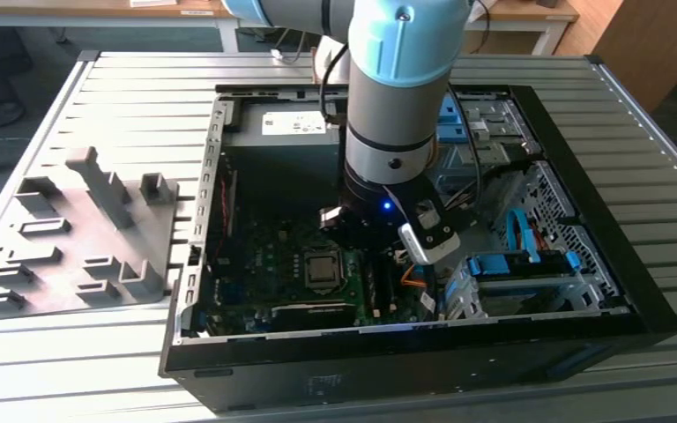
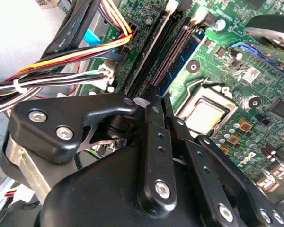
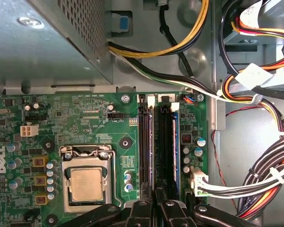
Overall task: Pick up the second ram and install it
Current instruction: 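Insert the second ram into the second slot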
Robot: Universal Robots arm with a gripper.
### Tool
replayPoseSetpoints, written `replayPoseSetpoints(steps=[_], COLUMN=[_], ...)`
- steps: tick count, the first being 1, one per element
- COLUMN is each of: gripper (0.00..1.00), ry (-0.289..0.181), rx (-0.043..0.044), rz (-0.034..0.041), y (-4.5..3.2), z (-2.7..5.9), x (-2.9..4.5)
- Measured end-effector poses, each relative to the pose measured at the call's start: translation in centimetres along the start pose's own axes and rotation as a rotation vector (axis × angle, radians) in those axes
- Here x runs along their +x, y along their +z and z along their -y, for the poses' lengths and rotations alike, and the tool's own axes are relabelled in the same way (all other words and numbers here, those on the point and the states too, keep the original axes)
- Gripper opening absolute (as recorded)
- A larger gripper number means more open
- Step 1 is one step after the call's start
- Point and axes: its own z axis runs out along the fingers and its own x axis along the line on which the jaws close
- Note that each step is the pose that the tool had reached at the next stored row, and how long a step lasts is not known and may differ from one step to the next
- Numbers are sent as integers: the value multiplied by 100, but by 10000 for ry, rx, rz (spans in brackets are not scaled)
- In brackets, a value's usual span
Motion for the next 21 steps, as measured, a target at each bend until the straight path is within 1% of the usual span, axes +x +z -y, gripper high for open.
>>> replayPoseSetpoints(steps=[6, 12, 16, 21], gripper=[14, 14, 14, 14], ry=[-4, -130, -141, -142], rx=[14, 18, 20, 19], rz=[1, 2, 0, 0], y=[0, 1, 1, 33], z=[-1, -2, -2, -2], x=[-1, -29, -29, -29])
